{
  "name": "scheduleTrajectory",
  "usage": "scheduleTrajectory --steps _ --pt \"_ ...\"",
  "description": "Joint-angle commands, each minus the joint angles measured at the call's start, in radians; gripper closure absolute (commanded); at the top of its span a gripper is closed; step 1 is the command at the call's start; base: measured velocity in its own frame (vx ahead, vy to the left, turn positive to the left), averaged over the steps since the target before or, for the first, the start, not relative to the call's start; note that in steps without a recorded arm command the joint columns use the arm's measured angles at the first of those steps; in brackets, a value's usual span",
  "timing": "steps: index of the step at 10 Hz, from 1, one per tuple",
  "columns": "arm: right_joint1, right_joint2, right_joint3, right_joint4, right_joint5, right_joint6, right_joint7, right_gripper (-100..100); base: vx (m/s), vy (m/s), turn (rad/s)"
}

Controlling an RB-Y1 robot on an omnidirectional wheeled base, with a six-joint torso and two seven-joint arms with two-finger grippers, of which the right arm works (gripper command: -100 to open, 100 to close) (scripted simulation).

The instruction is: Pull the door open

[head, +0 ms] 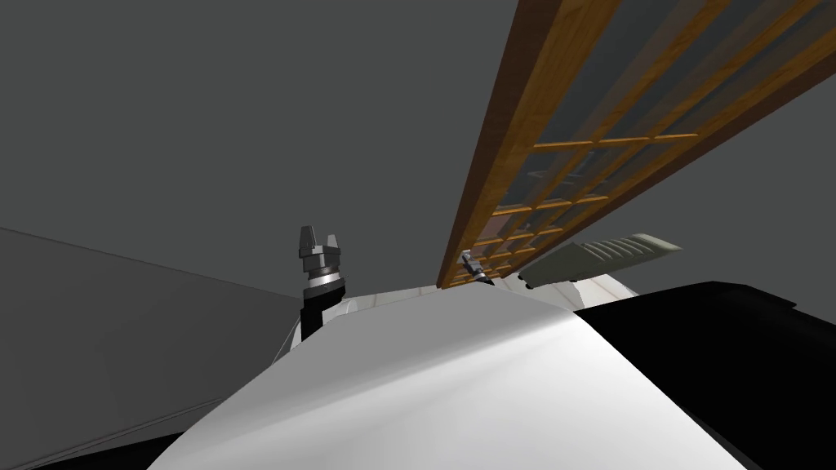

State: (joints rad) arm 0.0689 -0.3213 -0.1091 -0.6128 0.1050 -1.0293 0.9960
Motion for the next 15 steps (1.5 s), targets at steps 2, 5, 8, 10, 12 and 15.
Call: scheduleTrajectory --steps 2,5,8,10,12,15 --pt "-0.001 0.001 0.007 -0.003 -0.019 0.004 -0.063 100 -0.04 -0.021 0.049" --pt "-0.003 0.002 0.016 -0.005 -0.042 0.008 -0.138 100 -0.048 -0.018 0.057" --pt "-0.006 0.002 0.025 -0.007 -0.069 0.013 -0.222 100 -0.054 -0.023 0.066" --pt "-0.008 0.002 0.031 -0.008 -0.087 0.016 -0.277 100 -0.046 -0.024 0.062" --pt "-0.009 0.003 0.035 -0.008 -0.097 0.018 -0.322 100 -0.028 -0.016 0.034" --pt "-0.011 0.003 0.042 -0.01 -0.118 0.022 -0.393 100 -0.035 -0.016 0.046"
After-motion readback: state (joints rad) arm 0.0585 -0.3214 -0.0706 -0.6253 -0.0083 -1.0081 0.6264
